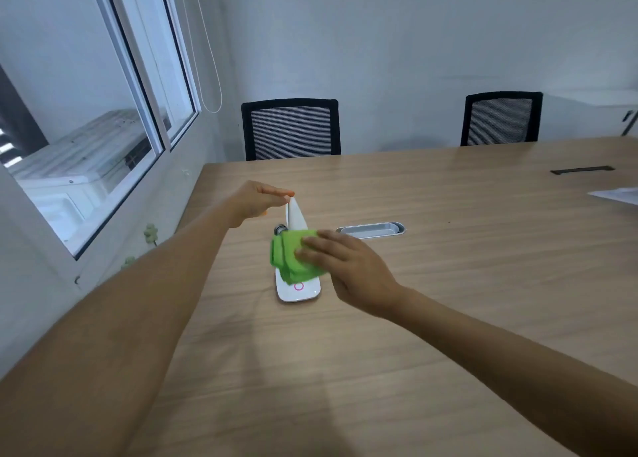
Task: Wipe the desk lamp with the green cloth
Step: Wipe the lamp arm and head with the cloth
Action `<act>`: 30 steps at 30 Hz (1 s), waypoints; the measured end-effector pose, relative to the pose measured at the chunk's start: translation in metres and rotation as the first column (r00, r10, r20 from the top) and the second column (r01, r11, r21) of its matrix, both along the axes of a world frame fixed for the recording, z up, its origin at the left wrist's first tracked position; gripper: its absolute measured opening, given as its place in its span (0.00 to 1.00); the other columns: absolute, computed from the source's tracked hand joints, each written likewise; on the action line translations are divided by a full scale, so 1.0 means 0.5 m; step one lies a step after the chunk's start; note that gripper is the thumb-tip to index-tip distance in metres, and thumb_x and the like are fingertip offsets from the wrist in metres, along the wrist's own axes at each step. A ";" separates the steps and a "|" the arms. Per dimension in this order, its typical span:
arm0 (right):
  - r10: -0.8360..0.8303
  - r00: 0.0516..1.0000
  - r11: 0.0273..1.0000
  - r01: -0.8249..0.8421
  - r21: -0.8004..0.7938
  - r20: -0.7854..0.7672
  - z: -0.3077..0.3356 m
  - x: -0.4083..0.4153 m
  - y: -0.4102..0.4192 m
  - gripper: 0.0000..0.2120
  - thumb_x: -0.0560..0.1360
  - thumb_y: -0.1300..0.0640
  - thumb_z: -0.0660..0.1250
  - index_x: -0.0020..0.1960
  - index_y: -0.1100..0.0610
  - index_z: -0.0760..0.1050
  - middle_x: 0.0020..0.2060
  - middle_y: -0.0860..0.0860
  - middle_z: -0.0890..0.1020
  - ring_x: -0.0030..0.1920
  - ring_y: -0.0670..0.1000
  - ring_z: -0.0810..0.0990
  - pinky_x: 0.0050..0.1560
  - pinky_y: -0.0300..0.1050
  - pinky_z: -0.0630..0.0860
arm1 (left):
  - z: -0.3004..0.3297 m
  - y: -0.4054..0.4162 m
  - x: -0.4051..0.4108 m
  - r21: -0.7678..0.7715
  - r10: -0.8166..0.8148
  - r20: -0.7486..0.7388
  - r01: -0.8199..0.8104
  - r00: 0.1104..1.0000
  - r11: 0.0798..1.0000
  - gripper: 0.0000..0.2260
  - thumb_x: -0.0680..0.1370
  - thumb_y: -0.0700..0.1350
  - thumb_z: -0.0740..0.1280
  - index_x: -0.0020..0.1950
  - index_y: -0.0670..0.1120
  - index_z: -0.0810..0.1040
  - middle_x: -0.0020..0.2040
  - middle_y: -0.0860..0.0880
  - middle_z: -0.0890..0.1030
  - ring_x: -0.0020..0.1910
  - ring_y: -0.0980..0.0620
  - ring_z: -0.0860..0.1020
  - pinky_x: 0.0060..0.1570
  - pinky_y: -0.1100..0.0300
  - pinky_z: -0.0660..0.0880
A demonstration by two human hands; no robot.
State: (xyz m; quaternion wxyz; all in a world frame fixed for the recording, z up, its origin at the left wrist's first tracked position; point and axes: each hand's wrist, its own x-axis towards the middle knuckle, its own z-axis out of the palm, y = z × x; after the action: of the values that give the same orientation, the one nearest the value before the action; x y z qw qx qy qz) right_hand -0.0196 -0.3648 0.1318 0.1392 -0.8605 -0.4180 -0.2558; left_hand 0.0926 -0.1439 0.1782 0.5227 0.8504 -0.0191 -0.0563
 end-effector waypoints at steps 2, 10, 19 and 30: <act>0.055 0.992 0.997 -0.048 -0.060 0.116 0.004 -0.019 -0.013 0.24 0.69 0.67 0.54 0.58 0.55 0.79 0.60 0.52 0.82 0.61 0.58 0.79 0.61 0.52 0.75 | 0.003 0.000 0.000 0.003 0.002 0.000 -0.002 1.000 1.000 0.15 0.74 0.45 0.70 0.61 0.48 0.80 0.58 0.51 0.80 0.59 0.57 0.73 0.46 0.66 0.71; -0.185 0.981 0.983 0.184 0.021 0.060 0.094 0.074 0.023 0.24 0.66 0.64 0.52 0.52 0.54 0.82 0.51 0.51 0.86 0.55 0.59 0.82 0.52 0.54 0.79 | 0.004 0.001 0.005 -0.011 0.011 -0.001 -0.011 1.000 1.000 0.14 0.75 0.42 0.69 0.61 0.46 0.80 0.55 0.50 0.80 0.55 0.54 0.73 0.54 0.59 0.69; 0.115 0.988 0.980 -0.096 -0.173 0.103 0.029 -0.006 0.008 0.21 0.69 0.66 0.54 0.53 0.55 0.81 0.54 0.51 0.84 0.59 0.56 0.80 0.56 0.49 0.76 | 0.001 -0.005 0.006 -0.041 0.013 -0.004 -0.013 1.000 0.999 0.15 0.73 0.44 0.71 0.60 0.45 0.80 0.58 0.50 0.80 0.61 0.55 0.73 0.57 0.59 0.69; -0.086 0.988 0.983 0.105 0.152 -0.127 0.072 0.110 0.026 0.26 0.67 0.64 0.49 0.58 0.63 0.78 0.55 0.60 0.83 0.55 0.60 0.81 0.54 0.55 0.79 | 0.009 -0.008 0.008 -0.024 0.051 -0.004 -0.051 0.999 0.998 0.14 0.75 0.39 0.66 0.61 0.43 0.79 0.47 0.50 0.80 0.54 0.52 0.72 0.57 0.56 0.70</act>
State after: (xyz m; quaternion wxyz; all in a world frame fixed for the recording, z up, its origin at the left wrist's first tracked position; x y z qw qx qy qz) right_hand 0.0353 -0.3520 0.1677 0.2197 -0.8796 -0.3454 -0.2425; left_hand 0.0964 -0.1478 0.1829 0.5340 0.8443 0.0027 -0.0440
